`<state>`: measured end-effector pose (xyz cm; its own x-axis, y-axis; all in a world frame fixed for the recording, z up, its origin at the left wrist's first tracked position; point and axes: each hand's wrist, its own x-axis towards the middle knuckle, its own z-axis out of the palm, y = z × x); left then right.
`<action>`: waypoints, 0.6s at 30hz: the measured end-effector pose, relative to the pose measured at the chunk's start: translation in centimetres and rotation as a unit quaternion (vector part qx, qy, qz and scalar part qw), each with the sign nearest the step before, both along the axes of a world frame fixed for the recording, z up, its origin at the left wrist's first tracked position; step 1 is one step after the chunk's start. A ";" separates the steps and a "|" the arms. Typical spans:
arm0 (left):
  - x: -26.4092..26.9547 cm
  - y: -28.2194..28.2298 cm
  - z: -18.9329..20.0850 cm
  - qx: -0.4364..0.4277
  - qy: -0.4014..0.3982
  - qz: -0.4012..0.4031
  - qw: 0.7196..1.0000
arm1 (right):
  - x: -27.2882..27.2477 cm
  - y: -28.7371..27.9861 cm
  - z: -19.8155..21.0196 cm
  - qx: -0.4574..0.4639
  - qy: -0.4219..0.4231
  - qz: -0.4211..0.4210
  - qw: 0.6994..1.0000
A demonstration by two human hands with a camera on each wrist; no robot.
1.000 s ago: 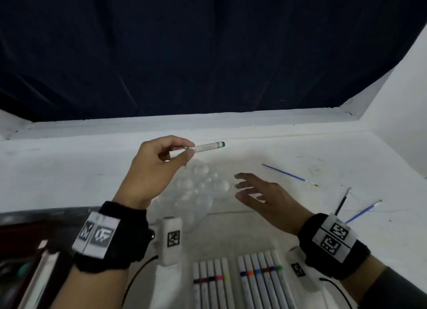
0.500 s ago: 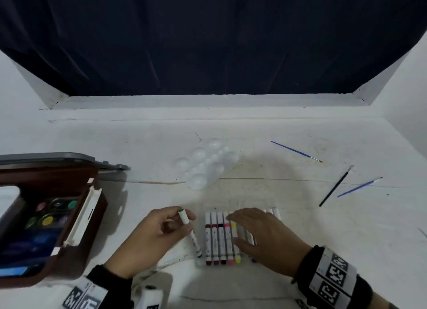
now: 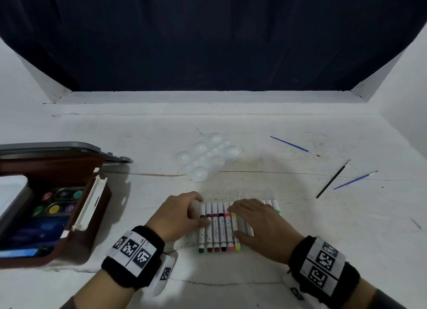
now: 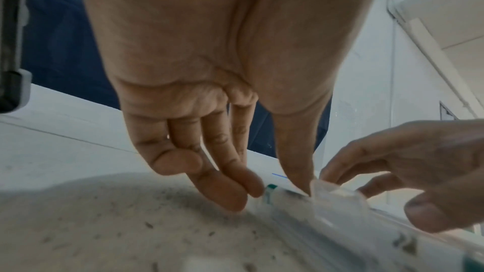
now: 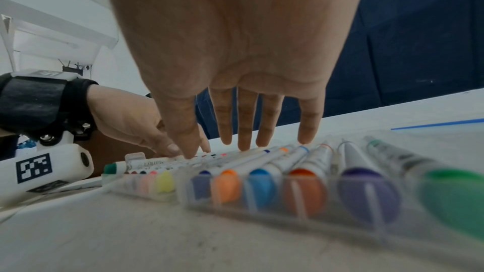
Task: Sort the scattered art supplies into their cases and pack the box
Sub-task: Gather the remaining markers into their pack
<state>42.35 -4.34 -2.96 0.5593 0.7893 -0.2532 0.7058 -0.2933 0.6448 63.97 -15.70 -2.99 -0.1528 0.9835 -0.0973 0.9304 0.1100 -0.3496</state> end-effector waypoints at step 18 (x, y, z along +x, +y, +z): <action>-0.6 -2.4 1.9 0.215 0.230 -0.143 0.939 | 1.9 -0.8 0.2 -0.021 -0.062 -0.011 0.998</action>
<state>41.72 -6.76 -1.03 0.6730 0.7086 -0.2122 0.7338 -0.6756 0.0711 65.91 -16.45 -2.80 -0.1154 0.9810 -0.1558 0.9691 0.0767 -0.2346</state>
